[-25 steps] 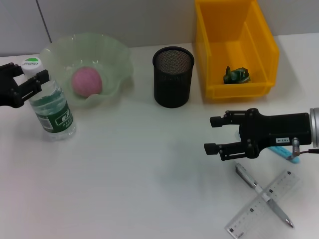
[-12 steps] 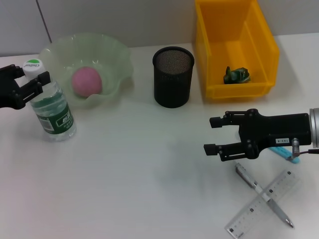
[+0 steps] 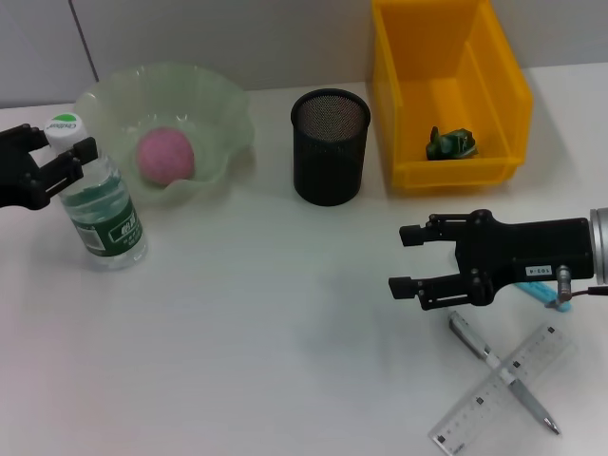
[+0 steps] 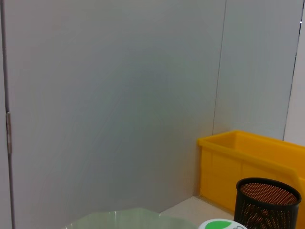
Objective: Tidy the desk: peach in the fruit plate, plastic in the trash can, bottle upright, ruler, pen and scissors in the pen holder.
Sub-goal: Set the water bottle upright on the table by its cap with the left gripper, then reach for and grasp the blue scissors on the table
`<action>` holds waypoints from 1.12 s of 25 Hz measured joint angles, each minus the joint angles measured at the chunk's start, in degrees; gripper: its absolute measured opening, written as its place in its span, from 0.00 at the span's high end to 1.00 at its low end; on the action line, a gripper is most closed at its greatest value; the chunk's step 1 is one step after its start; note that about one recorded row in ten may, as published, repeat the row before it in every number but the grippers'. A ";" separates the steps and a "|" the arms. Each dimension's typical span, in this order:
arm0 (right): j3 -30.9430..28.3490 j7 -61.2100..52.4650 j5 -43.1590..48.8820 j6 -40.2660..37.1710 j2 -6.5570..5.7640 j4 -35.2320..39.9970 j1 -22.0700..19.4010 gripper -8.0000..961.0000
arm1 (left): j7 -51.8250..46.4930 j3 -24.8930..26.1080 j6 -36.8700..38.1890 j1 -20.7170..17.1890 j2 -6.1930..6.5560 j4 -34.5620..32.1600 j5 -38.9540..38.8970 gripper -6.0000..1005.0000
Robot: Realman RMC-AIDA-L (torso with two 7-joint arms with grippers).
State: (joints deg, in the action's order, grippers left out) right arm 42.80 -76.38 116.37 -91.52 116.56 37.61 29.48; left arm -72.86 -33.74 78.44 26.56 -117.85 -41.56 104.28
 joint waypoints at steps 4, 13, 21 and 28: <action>0.00 0.00 0.00 -0.01 0.04 0.00 -0.02 0.16 | 0.00 0.11 -0.04 -0.06 -0.08 0.00 0.00 0.40; 0.09 0.00 0.00 -0.01 0.07 -0.06 -0.04 0.16 | 0.00 0.37 -0.05 -0.41 -0.18 -0.42 -0.05 0.40; -0.06 0.00 0.00 0.02 0.07 -0.53 0.13 0.16 | 0.58 0.33 0.49 -0.68 -0.19 -0.53 -0.56 0.15; -0.32 -0.02 0.00 0.03 0.07 -0.53 0.15 0.16 | -3.83 0.54 5.04 -0.79 0.81 -0.95 -10.44 0.14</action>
State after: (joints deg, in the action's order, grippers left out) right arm 42.48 -76.39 116.37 -91.49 116.63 37.08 29.62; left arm -76.69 -33.20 83.48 25.77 -117.04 -42.51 93.84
